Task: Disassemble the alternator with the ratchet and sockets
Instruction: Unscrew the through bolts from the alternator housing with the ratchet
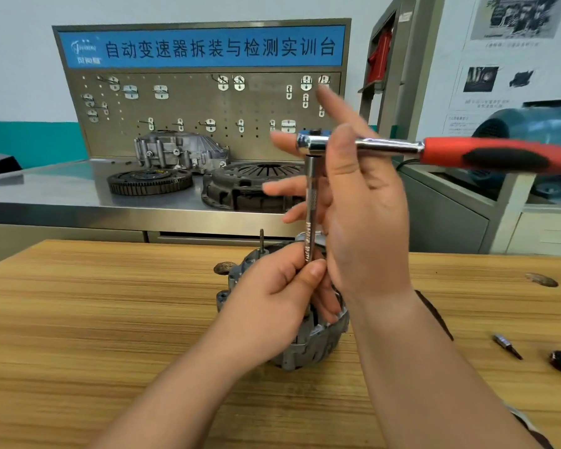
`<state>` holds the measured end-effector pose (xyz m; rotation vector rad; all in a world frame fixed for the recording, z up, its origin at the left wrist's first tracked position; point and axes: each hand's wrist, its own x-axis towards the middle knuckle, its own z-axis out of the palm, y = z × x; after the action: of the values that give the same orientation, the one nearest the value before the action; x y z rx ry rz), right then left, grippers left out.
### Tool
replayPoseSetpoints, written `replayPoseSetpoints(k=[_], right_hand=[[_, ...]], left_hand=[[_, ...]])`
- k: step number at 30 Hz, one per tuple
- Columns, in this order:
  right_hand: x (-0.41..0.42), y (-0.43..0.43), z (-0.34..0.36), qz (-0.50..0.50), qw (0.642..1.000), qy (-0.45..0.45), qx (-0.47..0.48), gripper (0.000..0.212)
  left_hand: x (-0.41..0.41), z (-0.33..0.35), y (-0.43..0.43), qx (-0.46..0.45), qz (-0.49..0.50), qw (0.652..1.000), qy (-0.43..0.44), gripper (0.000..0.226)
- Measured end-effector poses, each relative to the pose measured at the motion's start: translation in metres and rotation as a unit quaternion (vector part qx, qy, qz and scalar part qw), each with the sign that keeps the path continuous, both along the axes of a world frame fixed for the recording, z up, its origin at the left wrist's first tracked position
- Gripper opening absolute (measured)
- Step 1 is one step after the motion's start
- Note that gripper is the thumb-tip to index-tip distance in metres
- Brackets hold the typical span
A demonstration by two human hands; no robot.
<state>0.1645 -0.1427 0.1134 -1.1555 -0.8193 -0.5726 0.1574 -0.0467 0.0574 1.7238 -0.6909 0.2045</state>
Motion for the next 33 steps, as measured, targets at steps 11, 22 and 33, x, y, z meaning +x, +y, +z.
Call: replayPoseSetpoints(k=[11, 22, 33], right_hand=[[0.0063, -0.003, -0.002, 0.108, 0.988, 0.107, -0.001, 0.057], [0.0025, -0.0045, 0.0024, 0.035, 0.999, -0.028, -0.019, 0.029], [-0.0021, -0.0068, 0.0064, -0.028, 0.997, -0.039, -0.065, 0.027]], left_hand=[[-0.0022, 0.0053, 0.0035, -0.007, -0.044, 0.999, 0.007, 0.029], [0.0013, -0.0011, -0.0009, -0.018, -0.019, 1.0, 0.001, 0.026], [0.0009, -0.0017, -0.0034, -0.02, -0.007, 1.0, 0.0, 0.025]])
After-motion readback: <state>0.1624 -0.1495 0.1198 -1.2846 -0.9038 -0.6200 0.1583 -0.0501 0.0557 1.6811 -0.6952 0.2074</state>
